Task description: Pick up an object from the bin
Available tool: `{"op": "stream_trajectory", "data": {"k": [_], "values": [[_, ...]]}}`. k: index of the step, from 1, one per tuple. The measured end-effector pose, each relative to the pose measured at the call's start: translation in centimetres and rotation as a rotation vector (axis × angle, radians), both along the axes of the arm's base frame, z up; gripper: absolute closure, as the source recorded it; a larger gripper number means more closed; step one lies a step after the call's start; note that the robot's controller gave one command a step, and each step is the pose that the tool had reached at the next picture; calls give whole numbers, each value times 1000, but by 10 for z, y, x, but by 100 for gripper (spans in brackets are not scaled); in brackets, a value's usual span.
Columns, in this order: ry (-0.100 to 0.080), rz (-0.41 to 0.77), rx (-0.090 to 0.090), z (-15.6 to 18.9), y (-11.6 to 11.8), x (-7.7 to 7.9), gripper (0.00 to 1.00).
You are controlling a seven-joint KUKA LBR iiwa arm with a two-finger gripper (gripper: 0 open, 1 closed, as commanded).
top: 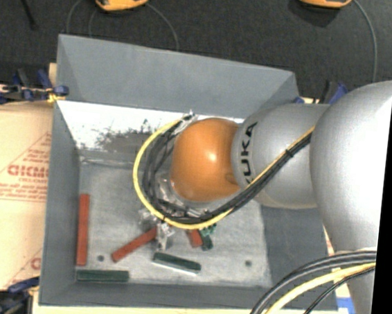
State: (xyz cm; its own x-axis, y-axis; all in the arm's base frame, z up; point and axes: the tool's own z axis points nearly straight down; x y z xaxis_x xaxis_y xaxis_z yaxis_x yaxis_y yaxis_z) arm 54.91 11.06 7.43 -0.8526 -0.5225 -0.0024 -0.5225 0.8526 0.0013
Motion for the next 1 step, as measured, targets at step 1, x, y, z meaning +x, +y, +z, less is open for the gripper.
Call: {"op": "stream_trajectory", "data": {"k": [1], "values": [[2, -1, 0, 4, 0, -1, 100]]}}
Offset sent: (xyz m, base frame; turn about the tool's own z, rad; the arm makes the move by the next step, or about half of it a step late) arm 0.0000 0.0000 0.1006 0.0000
